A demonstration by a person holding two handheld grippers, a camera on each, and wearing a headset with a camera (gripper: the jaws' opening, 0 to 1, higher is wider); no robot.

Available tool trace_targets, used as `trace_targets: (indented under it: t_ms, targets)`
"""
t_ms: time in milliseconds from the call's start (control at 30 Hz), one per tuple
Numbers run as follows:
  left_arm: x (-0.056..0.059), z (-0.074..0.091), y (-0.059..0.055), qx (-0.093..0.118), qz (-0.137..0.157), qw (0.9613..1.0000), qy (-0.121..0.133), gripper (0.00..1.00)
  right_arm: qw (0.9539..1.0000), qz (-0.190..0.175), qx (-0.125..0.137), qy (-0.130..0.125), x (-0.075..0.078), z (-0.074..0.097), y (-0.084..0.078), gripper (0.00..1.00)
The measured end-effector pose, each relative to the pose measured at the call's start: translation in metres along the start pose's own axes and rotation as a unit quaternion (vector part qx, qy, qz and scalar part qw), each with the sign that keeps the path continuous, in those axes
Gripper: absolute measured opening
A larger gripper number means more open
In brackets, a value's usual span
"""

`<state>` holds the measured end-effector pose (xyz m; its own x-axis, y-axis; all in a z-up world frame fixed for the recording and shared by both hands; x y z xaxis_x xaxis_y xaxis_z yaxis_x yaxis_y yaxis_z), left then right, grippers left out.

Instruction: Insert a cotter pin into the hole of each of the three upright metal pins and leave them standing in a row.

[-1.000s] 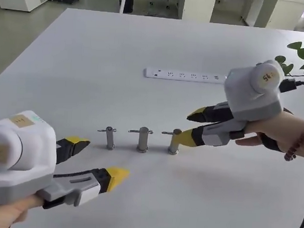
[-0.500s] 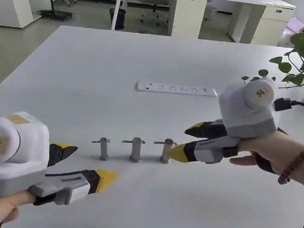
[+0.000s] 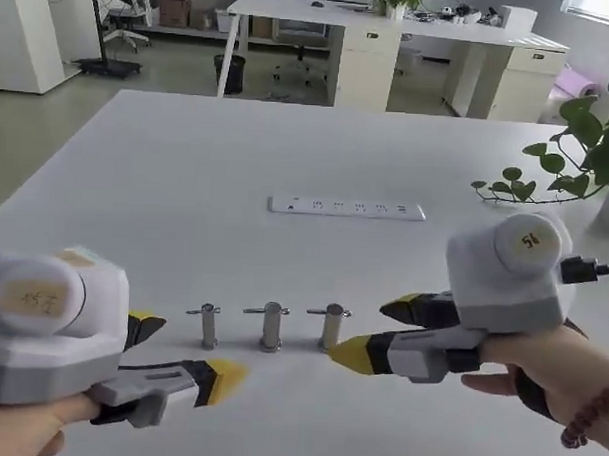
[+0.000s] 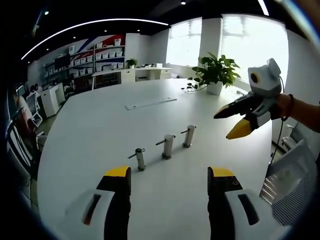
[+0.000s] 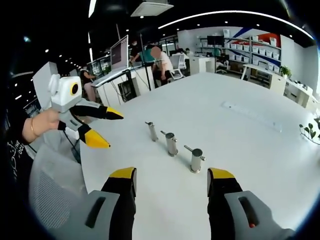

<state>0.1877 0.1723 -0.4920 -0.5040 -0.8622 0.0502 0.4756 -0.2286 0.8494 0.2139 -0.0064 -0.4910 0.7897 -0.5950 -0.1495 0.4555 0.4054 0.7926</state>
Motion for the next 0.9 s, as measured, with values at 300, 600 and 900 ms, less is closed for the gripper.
trace_targets:
  t_ms: [300,600,900]
  targets:
    - [0.006,0.008,-0.003,0.0,0.013,0.9999,0.002,0.65,0.9996,-0.025,0.007,-0.014,-0.014,0.008,-0.014,0.6]
    - [0.011,0.015,-0.01,-0.007,0.008,0.9999,0.009,0.69,0.9991,-0.036,0.01,-0.023,-0.028,0.015,-0.026,0.65]
    - [0.013,0.016,-0.011,-0.008,0.009,0.9999,0.008,0.7,0.9988,-0.04,0.008,-0.026,-0.037,0.017,-0.035,0.67]
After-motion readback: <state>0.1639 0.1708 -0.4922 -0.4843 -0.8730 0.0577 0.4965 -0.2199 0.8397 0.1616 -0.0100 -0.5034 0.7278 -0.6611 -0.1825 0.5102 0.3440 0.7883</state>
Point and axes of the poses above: the centre of the closed fingertips' face, and the gripper's own axes: z roughly backward along the fingers, x roughly to its right, y roughly out of its top, the point moved 3 cm from there along z, roughly backward along the fingers, and after that the axes turned 4 degrees about y, right-handed, at the moved point
